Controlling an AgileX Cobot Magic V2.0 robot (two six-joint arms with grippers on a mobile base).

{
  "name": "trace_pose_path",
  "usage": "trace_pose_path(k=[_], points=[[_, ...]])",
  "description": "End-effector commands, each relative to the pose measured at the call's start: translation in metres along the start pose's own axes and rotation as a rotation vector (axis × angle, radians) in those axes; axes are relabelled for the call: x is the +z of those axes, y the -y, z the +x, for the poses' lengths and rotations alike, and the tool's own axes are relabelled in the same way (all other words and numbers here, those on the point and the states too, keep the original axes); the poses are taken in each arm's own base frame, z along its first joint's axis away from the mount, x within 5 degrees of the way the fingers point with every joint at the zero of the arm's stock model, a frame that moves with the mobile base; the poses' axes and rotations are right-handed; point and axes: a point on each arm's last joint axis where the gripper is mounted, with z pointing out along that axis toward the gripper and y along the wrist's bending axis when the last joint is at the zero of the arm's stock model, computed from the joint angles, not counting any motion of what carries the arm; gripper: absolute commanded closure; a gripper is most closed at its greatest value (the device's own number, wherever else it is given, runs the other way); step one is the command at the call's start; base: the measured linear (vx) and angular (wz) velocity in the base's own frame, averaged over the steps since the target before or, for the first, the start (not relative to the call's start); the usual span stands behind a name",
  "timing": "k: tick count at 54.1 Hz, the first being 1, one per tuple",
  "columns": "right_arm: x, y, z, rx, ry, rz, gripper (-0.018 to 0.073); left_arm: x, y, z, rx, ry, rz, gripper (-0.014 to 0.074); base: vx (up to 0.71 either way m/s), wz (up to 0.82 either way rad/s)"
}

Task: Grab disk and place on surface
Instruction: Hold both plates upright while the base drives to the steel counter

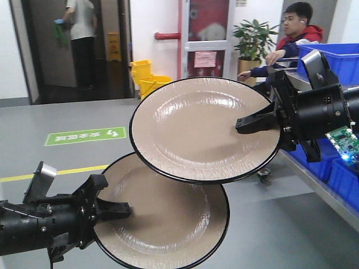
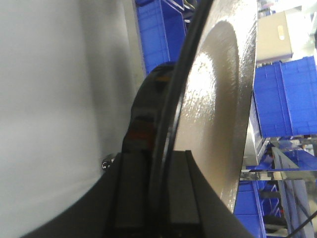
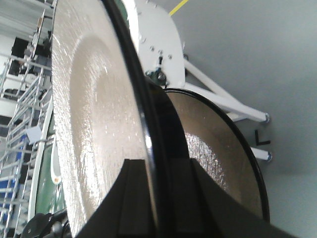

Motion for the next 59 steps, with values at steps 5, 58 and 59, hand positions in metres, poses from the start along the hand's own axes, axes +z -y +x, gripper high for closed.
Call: trace_pose_path(k=[5,58,59], points=[[-0.0202,-0.0338,-0.0029,-0.014,0.103,-0.13,0.0567,-0.0107,0.026,-0.0045,-0.041,0.029,0.117,0.0595,0.28,-0.28],[-0.0202,-0.0338,-0.0029,-0.014,0.103,-0.13,0.0567,-0.0107,0.026,-0.0045,-0.041,0.029,0.117,0.0595,0.37,-0.06],[-0.0202,-0.0338,-0.0029,-0.014,0.103,-0.13,0.0567,-0.0107,0.026,-0.0045,-0.041,0.029,0.117,0.0595,0.43,0.04]])
